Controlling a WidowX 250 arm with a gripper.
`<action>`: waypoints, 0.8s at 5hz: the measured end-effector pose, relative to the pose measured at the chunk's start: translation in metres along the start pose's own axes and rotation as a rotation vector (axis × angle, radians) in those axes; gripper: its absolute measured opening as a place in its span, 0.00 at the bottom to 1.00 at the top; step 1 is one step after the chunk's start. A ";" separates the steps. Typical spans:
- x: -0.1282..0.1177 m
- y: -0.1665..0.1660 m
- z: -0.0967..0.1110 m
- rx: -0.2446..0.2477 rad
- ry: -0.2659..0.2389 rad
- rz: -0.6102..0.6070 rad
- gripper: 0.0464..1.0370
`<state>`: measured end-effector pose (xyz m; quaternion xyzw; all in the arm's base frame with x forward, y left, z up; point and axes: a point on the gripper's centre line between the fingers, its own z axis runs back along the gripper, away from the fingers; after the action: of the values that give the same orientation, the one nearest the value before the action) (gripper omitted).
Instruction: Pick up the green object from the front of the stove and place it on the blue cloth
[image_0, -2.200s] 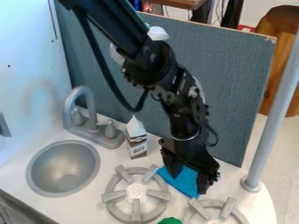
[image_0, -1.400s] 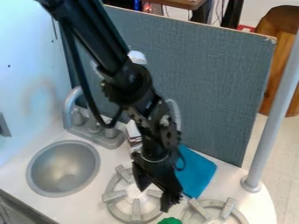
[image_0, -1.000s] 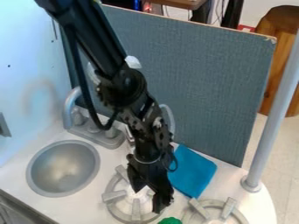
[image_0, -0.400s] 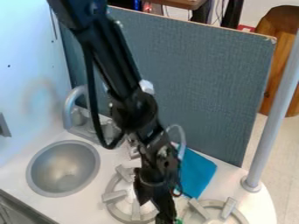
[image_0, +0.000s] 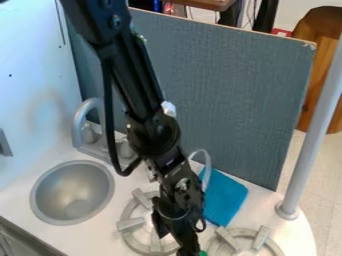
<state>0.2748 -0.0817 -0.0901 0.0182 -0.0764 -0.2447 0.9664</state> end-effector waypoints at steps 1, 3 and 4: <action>-0.003 -0.001 -0.008 0.000 0.001 0.005 0.97; 0.002 -0.004 -0.029 0.008 0.001 0.041 0.97; 0.008 -0.007 -0.036 0.017 -0.009 0.053 0.97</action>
<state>0.2838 -0.0921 -0.1251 0.0235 -0.0832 -0.2185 0.9720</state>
